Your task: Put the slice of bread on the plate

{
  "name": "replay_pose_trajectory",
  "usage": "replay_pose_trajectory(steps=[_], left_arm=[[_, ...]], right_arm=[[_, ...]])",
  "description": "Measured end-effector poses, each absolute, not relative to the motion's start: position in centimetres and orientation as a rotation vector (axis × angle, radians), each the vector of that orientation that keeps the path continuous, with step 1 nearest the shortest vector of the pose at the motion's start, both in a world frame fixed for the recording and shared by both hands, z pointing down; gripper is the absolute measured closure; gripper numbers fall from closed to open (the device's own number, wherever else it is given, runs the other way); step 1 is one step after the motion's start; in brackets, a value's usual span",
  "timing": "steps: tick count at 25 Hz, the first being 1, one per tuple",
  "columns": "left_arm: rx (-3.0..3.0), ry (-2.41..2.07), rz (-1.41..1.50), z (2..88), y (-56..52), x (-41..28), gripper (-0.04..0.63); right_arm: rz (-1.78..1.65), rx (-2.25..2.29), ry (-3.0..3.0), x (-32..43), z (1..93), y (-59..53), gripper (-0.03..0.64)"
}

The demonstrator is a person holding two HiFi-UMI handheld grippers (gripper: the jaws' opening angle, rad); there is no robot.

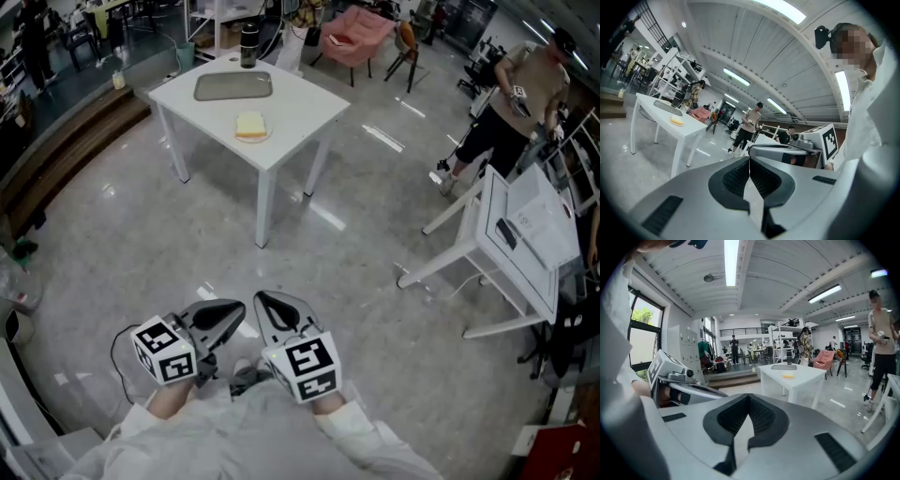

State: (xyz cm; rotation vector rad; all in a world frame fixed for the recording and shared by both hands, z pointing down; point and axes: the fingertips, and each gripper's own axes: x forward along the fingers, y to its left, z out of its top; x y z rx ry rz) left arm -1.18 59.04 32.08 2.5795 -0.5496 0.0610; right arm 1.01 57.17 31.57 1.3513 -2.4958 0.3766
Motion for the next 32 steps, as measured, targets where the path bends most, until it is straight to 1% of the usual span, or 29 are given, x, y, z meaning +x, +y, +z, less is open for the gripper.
replay_pose_trajectory(steps=[19, 32], left_arm=[[2.531, -0.643, 0.039, 33.4, 57.9, 2.4, 0.586], [2.491, -0.647, 0.034, 34.9, 50.5, 2.1, 0.586]], right_arm=[[0.486, 1.363, -2.533, 6.1, 33.2, 56.6, 0.601], [0.524, 1.395, -2.534, 7.0, 34.2, 49.7, 0.601]])
